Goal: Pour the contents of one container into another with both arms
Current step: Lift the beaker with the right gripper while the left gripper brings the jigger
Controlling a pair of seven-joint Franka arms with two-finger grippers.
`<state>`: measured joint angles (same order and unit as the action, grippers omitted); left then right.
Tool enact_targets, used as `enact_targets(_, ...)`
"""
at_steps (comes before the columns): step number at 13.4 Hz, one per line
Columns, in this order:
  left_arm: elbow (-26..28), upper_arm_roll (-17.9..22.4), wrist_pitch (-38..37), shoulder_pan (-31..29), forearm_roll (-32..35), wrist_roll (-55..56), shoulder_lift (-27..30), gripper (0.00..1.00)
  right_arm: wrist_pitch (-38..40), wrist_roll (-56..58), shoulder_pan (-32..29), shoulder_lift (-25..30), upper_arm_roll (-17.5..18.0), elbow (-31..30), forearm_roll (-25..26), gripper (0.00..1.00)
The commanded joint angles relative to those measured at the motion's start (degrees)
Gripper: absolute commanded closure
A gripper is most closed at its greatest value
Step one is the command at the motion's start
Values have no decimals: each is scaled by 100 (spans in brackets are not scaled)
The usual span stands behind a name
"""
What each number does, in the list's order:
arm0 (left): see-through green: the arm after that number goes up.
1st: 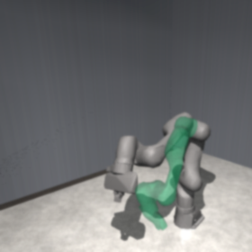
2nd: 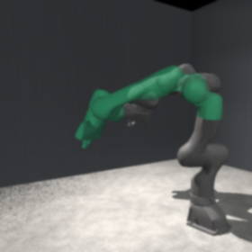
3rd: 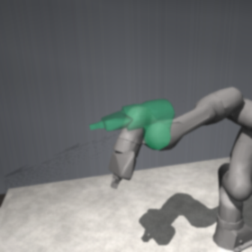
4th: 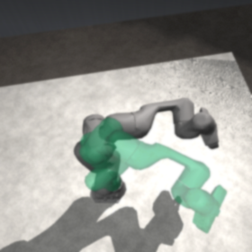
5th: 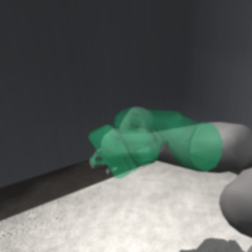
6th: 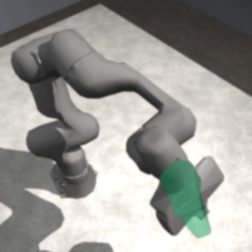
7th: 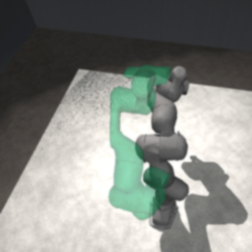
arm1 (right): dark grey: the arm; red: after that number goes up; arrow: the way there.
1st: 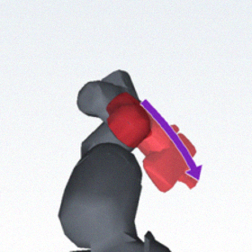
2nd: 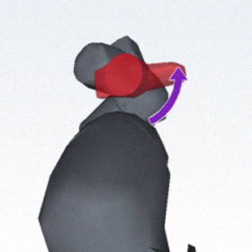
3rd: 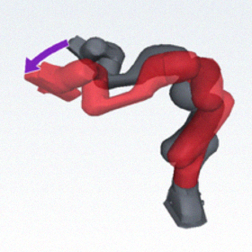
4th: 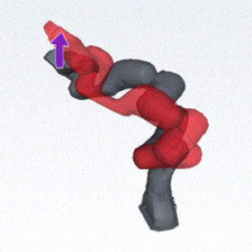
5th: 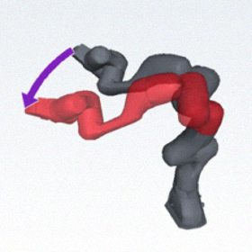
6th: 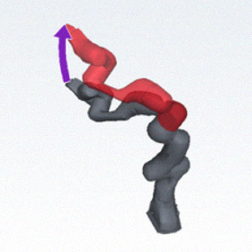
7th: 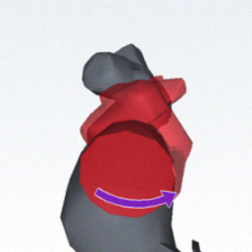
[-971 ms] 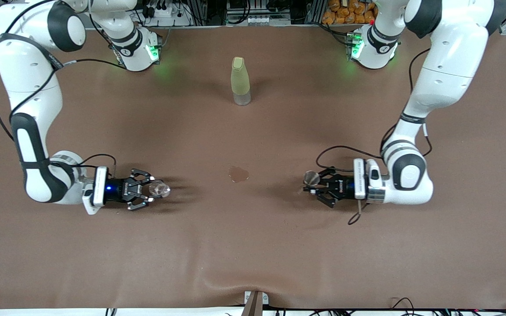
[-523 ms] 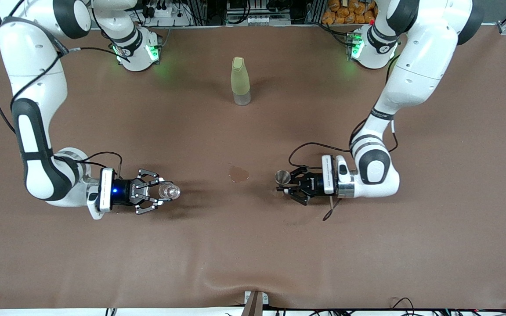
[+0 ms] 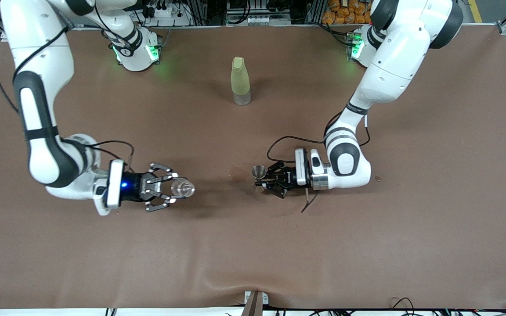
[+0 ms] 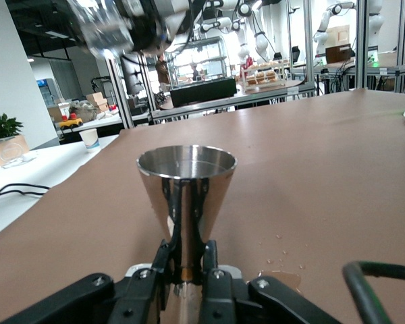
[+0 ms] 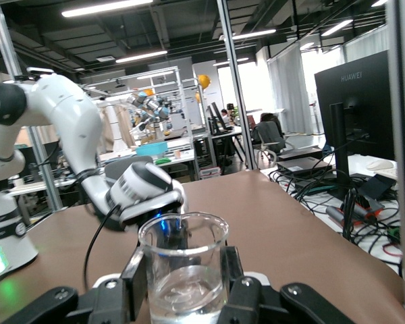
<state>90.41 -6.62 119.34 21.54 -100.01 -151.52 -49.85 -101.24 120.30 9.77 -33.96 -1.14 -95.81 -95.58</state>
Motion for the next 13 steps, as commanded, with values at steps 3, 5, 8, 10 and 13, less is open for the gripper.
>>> enact_targets(3,-340,38,239,385,-562,-342,-271,100,-440,143,587,565,-35,-885,-557,100)
enact_targets(5,-340,46,239,412,-669,-474,-297,100,-431,283,631,697,61,-1254,-820,100)
enact_targets(8,-435,55,448,588,-791,-492,-358,100,-431,477,789,890,105,-1668,-1050,100)
enact_targets(10,-655,73,599,764,-923,-492,-499,100,-431,669,816,926,106,-1775,-1085,100)
enact_targets(13,-972,81,783,948,-1038,-483,-701,100,-431,776,903,926,106,-1854,-1085,100)
